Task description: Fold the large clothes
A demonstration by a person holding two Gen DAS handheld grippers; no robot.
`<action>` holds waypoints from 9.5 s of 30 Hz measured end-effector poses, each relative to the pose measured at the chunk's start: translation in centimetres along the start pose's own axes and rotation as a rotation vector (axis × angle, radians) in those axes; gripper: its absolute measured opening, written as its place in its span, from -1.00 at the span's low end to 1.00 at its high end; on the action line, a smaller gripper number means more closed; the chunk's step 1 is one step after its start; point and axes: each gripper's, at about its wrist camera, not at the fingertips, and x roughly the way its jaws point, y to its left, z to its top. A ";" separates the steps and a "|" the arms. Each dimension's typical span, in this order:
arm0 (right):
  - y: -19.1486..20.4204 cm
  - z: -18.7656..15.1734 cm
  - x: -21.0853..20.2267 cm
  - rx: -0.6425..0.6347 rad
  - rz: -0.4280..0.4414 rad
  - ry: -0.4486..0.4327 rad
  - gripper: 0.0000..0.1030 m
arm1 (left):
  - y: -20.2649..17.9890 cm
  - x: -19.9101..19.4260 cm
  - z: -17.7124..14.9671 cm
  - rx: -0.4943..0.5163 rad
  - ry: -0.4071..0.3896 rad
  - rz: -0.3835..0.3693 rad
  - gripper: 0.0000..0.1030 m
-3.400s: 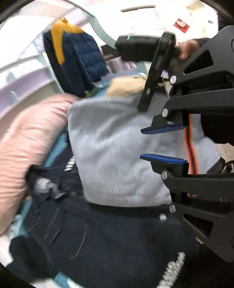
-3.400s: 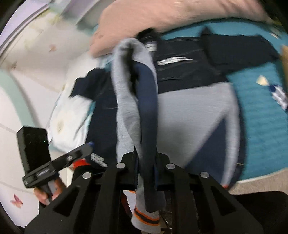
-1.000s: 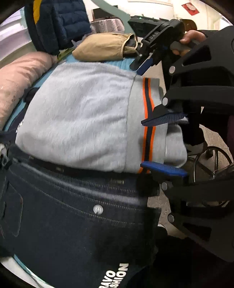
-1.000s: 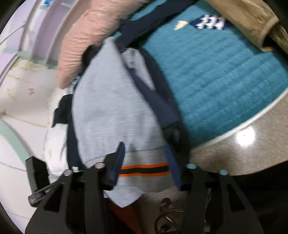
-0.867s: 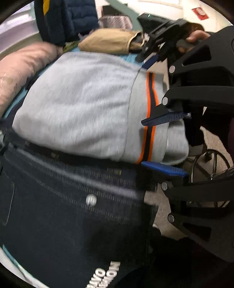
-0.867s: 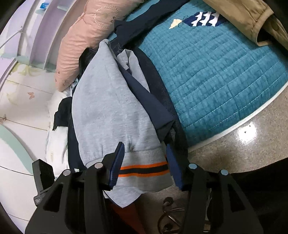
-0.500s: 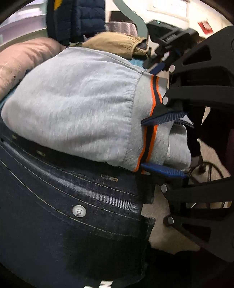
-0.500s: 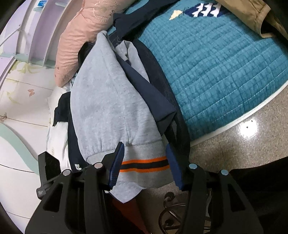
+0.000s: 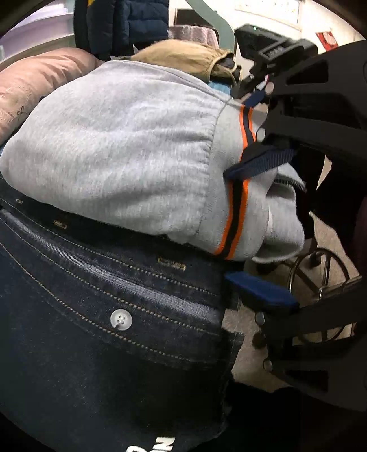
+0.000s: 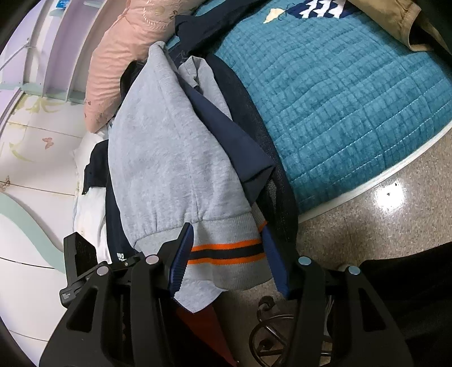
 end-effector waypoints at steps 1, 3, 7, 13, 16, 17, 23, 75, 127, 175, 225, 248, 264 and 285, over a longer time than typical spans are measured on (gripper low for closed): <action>0.0 0.0 0.0 0.005 -0.004 0.000 -0.05 | -0.2 0.0 0.0 0.001 0.006 -0.008 0.09; -0.1 0.0 0.0 0.011 -0.005 0.002 -0.05 | -0.6 0.2 0.1 -0.002 0.005 -0.005 0.09; -0.3 0.0 0.0 0.019 -0.006 0.002 -0.04 | -0.1 1.4 0.4 -0.066 0.013 -0.036 0.11; -1.0 -0.2 -0.5 0.066 0.022 -0.009 -0.04 | -0.9 -1.2 0.2 -0.042 -0.024 -0.093 -0.64; -1.8 -0.2 -0.8 0.108 0.042 -0.010 0.01 | -1.4 -3.1 0.4 -0.042 -0.051 -0.153 -0.70; -2.0 -0.2 -0.8 0.122 0.051 -0.008 0.05 | -2.1 -4.1 0.6 -0.024 -0.069 -0.170 -0.71; -3.0 -0.8 -0.5 0.238 0.118 0.016 0.18 | -5.2 -6.4 2.0 -0.010 -0.102 -0.262 -0.73; -9.2 5.2 -10.5 0.166 -0.018 -0.171 -0.83 | -17.5 -2.9 11.2 0.513 -0.038 -0.079 0.34; -13.4 8.4 -33.5 0.311 0.115 -0.620 -0.83 | -62.5 7.9 11.0 0.957 -0.021 -0.119 -0.25; 16.9 -4.9 -25.5 -0.422 -0.482 -0.634 0.85 | -24.7 -20.7 -6.5 0.611 -0.677 0.163 0.84; 25.7 -28.2 -33.6 -0.635 -0.522 -0.907 0.85 | -20.2 -37.1 -30.9 0.710 -1.068 0.165 0.91; 25.5 -28.8 -33.4 -0.623 -0.514 -0.905 0.85 | -20.5 -37.1 -31.4 0.717 -1.082 0.160 0.91; 25.4 -29.1 -33.2 -0.614 -0.512 -0.904 0.85 | -20.7 -37.3 -31.3 0.725 -1.086 0.166 0.91; 25.4 -29.1 -33.3 -0.610 -0.511 -0.901 0.85 | -20.6 -37.2 -31.2 0.730 -1.085 0.166 0.91</action>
